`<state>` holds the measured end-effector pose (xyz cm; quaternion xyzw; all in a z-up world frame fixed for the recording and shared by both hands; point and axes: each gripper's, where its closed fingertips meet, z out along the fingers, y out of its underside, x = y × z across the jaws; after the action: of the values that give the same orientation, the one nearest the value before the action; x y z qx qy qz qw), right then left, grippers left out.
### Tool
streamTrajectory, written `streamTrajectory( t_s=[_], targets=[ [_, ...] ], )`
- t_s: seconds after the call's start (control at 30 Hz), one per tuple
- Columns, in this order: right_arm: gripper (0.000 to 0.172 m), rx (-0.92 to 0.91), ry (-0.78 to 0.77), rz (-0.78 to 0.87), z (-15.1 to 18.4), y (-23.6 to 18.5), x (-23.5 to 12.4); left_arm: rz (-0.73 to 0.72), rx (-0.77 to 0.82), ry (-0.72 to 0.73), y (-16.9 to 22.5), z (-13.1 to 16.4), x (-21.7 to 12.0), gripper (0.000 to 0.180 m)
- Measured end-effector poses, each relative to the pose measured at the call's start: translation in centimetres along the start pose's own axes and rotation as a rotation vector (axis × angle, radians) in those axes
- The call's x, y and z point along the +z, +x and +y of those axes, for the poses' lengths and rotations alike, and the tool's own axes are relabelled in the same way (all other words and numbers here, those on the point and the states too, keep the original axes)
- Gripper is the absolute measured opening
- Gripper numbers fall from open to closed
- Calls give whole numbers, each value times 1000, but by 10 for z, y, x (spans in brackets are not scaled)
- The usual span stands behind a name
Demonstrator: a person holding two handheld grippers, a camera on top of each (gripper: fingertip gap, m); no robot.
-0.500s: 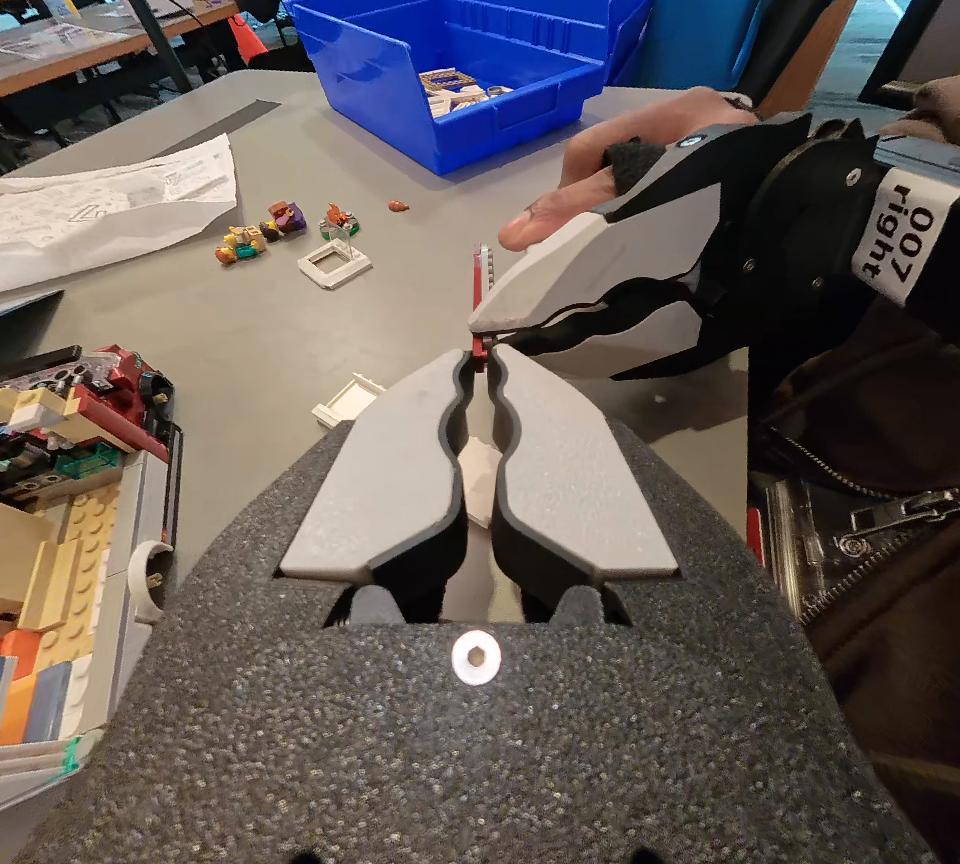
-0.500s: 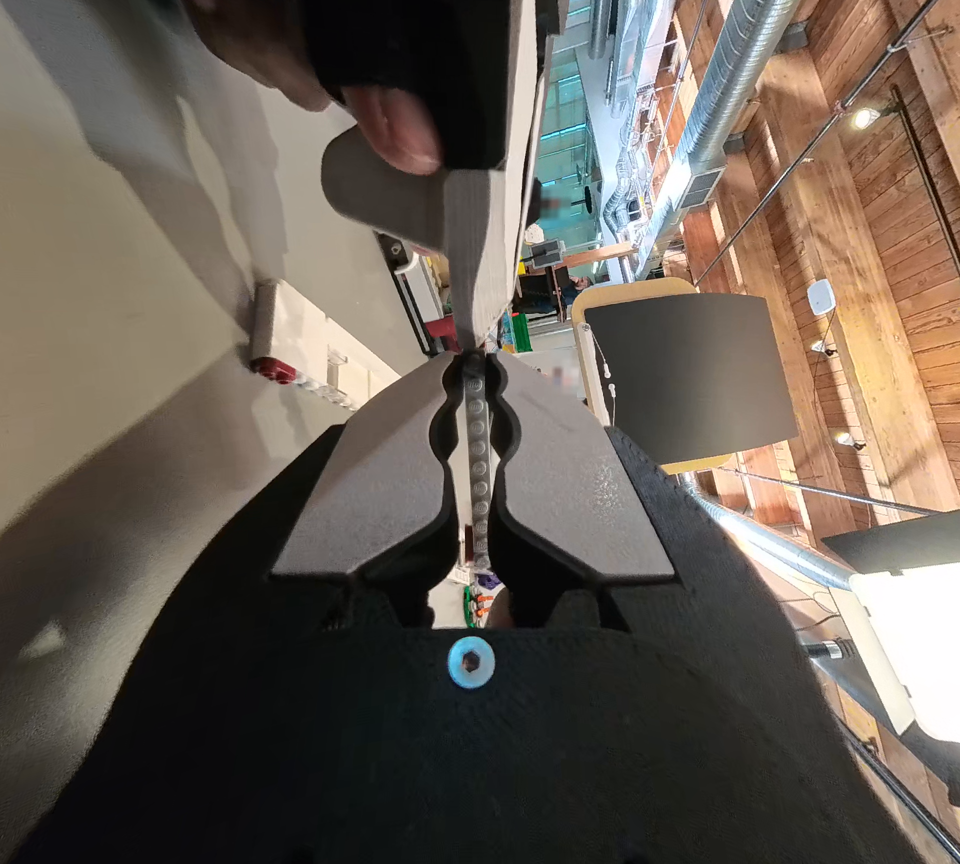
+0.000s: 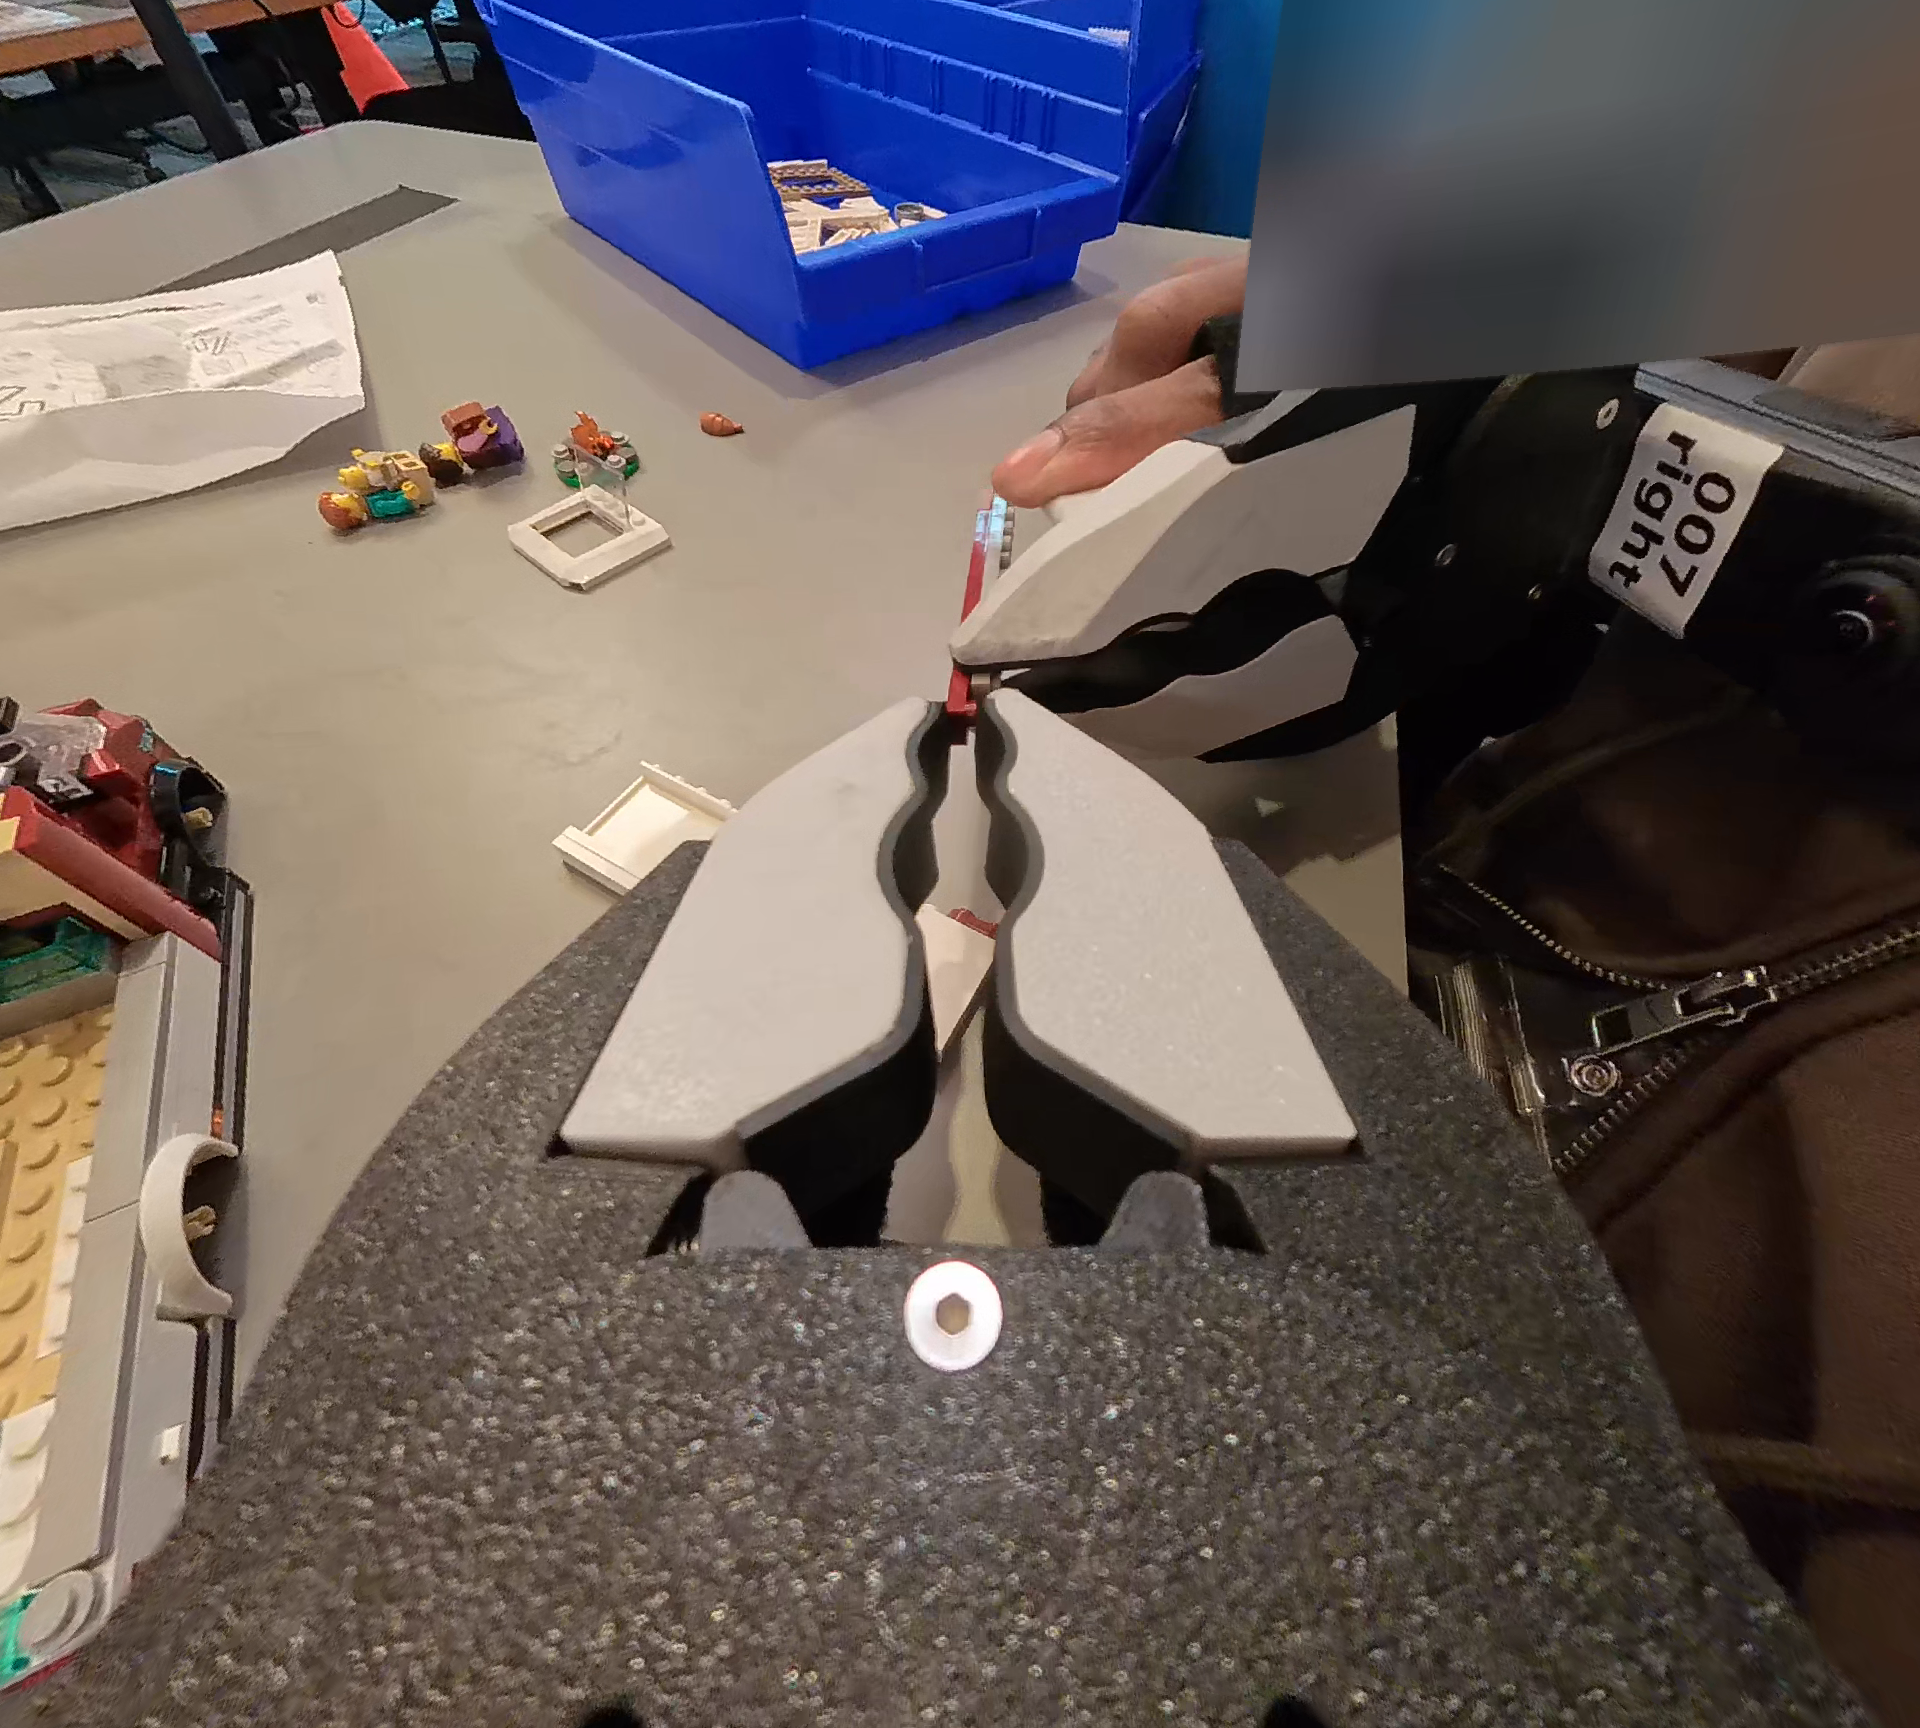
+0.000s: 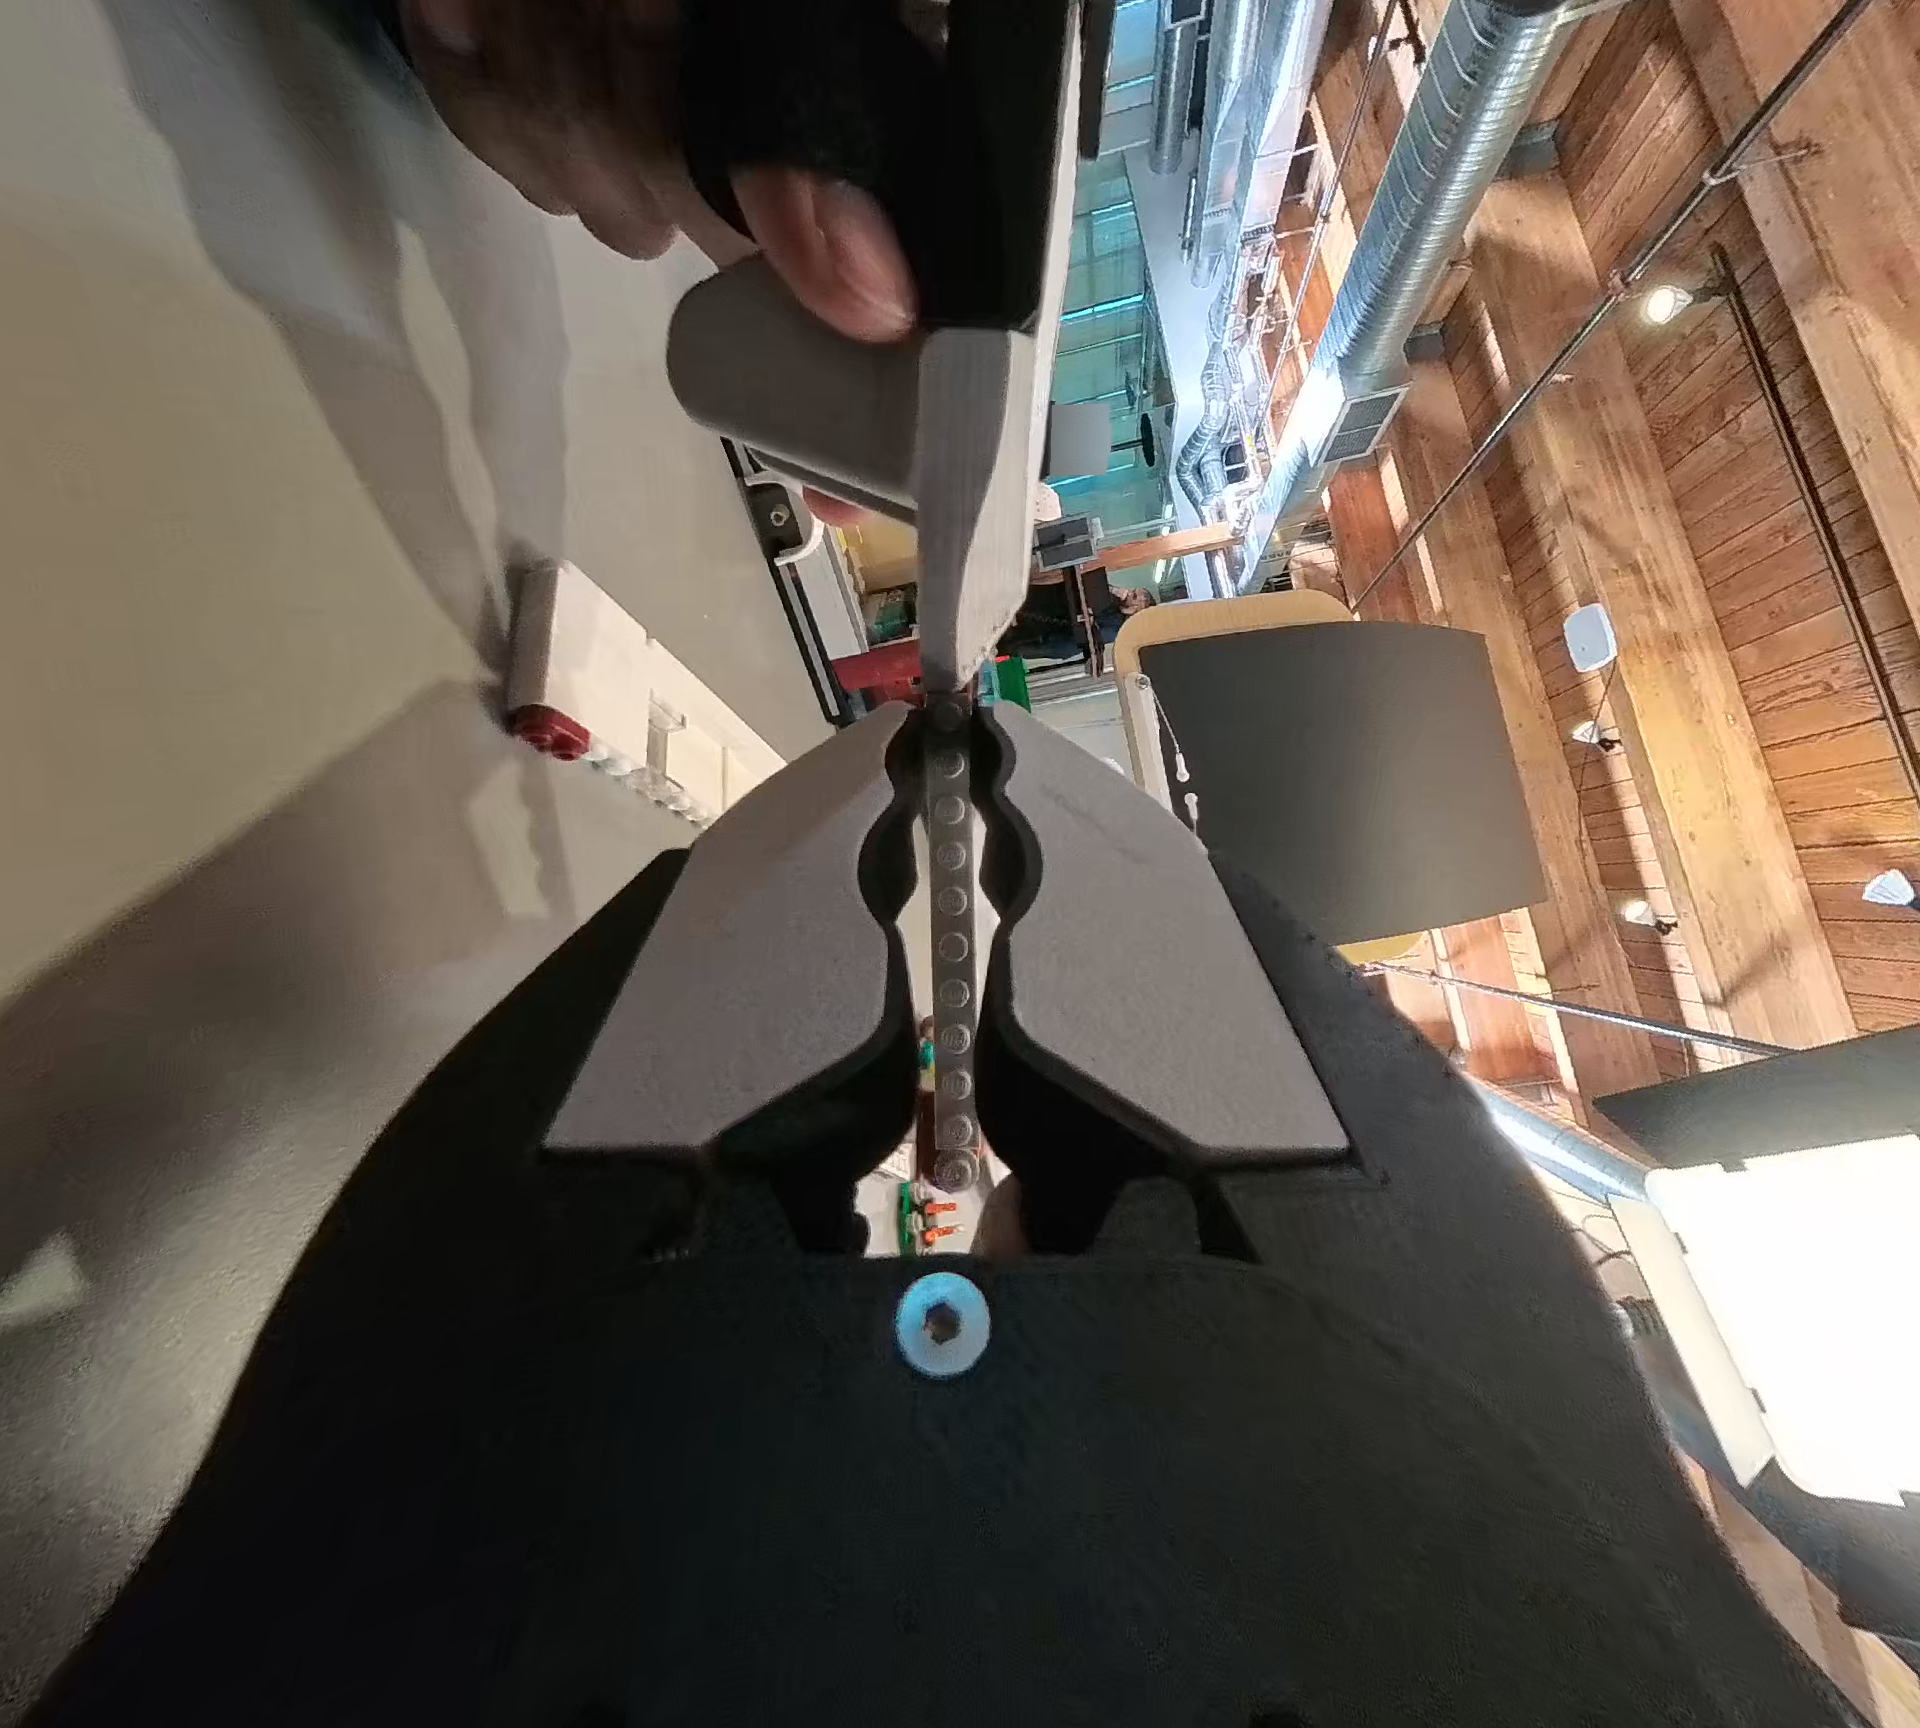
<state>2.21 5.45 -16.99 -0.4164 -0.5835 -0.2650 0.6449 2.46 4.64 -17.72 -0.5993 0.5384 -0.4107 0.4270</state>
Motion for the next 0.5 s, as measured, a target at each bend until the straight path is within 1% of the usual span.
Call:
streamTrajectory(
  t_s=[0.27,0.3,0.33,0.37,0.4,0.43,0.5],
  targets=[
    [7,-54,-10,20,-2,0,-2,18,-4,2,1,0,-1,5],
    [8,-56,-8,20,-2,0,-2,2,-7,1,-1,0,-1,5],
    [8,-56,7,30,-5,2,-5,-175,0,-22,-29,4,-8,4],
    [9,-58,5,39,-5,3,-7,-265,15,-41,-50,9,-19,4],
    [8,-56,1,34,-4,2,-8,-217,-50,20,-51,4,-26,4],
    [8,-53,1,25,-2,0,-8,-167,-79,34,-46,2,-28,4],
    [8,-54,11,34,-4,2,-8,-200,4,-39,-43,10,-24,4]
  ],
)
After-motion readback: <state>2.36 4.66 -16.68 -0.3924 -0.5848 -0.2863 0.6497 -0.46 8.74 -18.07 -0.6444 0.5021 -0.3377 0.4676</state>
